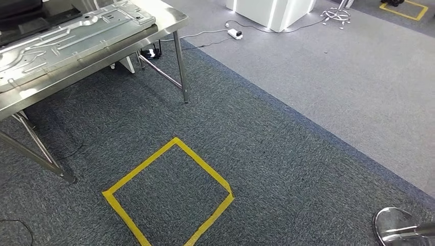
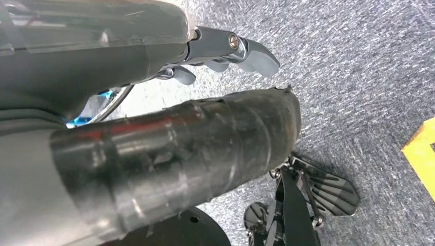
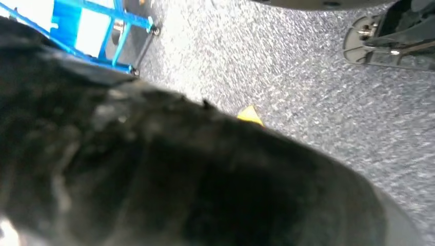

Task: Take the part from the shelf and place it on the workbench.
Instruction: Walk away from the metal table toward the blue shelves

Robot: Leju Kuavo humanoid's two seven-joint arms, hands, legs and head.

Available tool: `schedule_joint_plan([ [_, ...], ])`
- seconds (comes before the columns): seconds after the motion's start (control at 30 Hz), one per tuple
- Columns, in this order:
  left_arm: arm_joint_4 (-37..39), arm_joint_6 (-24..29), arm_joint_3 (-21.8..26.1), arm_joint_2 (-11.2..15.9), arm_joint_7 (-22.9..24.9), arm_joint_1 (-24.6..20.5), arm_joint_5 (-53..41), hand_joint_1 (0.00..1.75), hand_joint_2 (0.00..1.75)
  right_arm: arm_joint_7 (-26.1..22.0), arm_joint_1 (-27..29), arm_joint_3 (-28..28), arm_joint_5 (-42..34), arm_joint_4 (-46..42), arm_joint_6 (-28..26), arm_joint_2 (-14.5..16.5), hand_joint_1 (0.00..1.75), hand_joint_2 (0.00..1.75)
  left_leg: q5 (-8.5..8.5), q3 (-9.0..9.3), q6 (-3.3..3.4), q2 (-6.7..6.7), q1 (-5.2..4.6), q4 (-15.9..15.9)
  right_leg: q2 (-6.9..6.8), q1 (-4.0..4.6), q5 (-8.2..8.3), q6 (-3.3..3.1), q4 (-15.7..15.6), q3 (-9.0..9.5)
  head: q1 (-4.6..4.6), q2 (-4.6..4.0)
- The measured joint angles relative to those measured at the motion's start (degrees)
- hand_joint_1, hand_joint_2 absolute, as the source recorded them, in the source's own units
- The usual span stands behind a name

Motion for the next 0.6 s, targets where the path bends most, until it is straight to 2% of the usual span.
schedule_joint_plan([
  [0.07,0.0,-0.1,0.0,0.0,0.0,0.0,0.0,0.00,0.00,-0.1,0.0,0.0,0.0,0.0,0.0,0.0,0.00,0.00,-0.16,0.24,-0.17,0.60,-0.11,0.0,-1.19,0.25,3.60,-0.62,-8.0,4.15,0.00,0.00],
  [0.13,0.0,-0.2,0.0,0.0,-0.1,-0.1,-0.1,0.00,0.00,-0.4,-0.2,0.0,0.0,0.0,0.0,0.0,0.00,0.00,-0.37,0.41,-0.62,1.12,-0.29,0.1,-2.31,0.80,5.31,-1.40,-13.8,7.00,-0.01,0.00],
  [0.17,0.0,-0.2,0.0,0.0,-0.1,-0.1,-0.1,0.00,0.00,-0.4,-0.2,0.0,0.0,0.0,0.0,0.0,0.00,0.00,-0.43,0.47,-0.91,1.38,-0.33,0.1,-2.44,1.05,5.25,-1.69,-14.5,7.24,-0.01,0.00],
  [0.2,0.0,-0.1,0.0,0.0,-0.1,-0.2,-0.1,0.00,0.00,-0.5,-0.2,0.0,0.0,0.0,0.0,0.0,0.00,0.00,-0.46,0.56,-1.22,1.65,-0.34,0.0,-2.01,1.16,5.39,-1.93,-14.6,7.19,-0.01,0.00],
  [0.23,0.0,0.0,0.0,0.0,-0.1,-0.2,-0.1,0.00,0.00,-0.5,-0.2,0.0,0.0,0.0,-0.1,0.0,0.00,0.00,-0.58,0.62,-1.54,1.80,-0.31,0.0,-1.65,0.99,5.55,-2.24,-14.8,7.27,-0.01,0.00],
  [0.3,0.0,0.1,-0.1,0.0,-0.1,-0.2,-0.1,0.00,0.00,-0.6,-0.2,-0.1,0.0,0.0,-0.1,0.1,0.00,0.00,-2.03,-0.02,-2.17,0.76,-0.21,1.8,-1.02,0.60,6.00,-2.89,-15.4,7.49,-0.03,0.00],
  [0.37,0.0,0.2,-0.1,0.0,-0.2,-0.2,-0.1,0.00,0.00,-0.6,-0.2,-0.1,0.0,0.0,-0.1,0.2,0.00,0.00,-5.62,-2.92,-2.65,-0.92,-0.04,8.0,-0.44,0.46,6.27,-3.29,-15.7,7.45,-0.05,0.00],
  [0.4,0.0,0.2,-0.1,0.0,-0.2,-0.2,0.0,0.00,0.00,-0.6,-0.3,-0.1,0.0,0.0,-0.1,0.2,0.00,0.00,-7.42,-4.90,-2.82,-1.29,0.02,12.1,-0.11,0.49,6.31,-3.37,-15.7,7.35,-0.07,0.00],
  [0.43,0.0,0.2,-0.1,0.0,-0.2,-0.1,0.0,0.00,0.00,-0.6,-0.2,-0.1,-0.1,0.0,-0.1,0.2,0.00,0.00,-8.38,-6.48,-2.96,-1.41,0.07,15.3,0.27,0.52,6.32,-3.39,-15.7,7.31,-0.06,0.00],
  [0.47,0.0,0.2,-0.1,0.0,-0.2,0.0,0.0,0.00,0.00,-0.6,-0.2,-0.2,-0.1,0.0,-0.1,0.2,0.00,0.00,-8.20,-7.22,-3.07,-1.44,0.14,16.6,0.69,0.53,6.33,-3.39,-15.6,7.32,-0.06,0.00],
  [0.5,0.0,0.2,-0.1,0.0,-0.2,0.0,0.0,0.00,0.00,-0.5,-0.1,-0.3,-0.1,0.0,-0.1,0.2,0.00,0.00,-6.82,-6.80,-3.12,-1.46,0.22,15.5,1.15,0.52,6.32,-3.38,-15.6,7.37,-0.06,0.00],
  [0.57,0.0,0.2,-0.1,0.0,-0.2,0.0,0.0,0.00,0.00,-0.5,-0.1,-0.3,-0.1,0.0,0.0,0.2,0.00,0.00,-2.55,-3.50,-3.05,-2.19,0.48,8.1,2.09,0.48,6.24,-3.23,-15.3,7.41,-0.06,0.00],
  [0.6,0.0,0.2,-0.1,0.0,-0.2,0.0,0.0,0.00,0.00,-0.5,-0.2,-0.3,-0.1,0.0,0.0,0.3,0.00,0.00,-1.11,-1.87,-2.92,-2.89,0.52,4.4,2.50,0.54,6.13,-3.01,-15.0,7.27,-0.06,0.00],
])
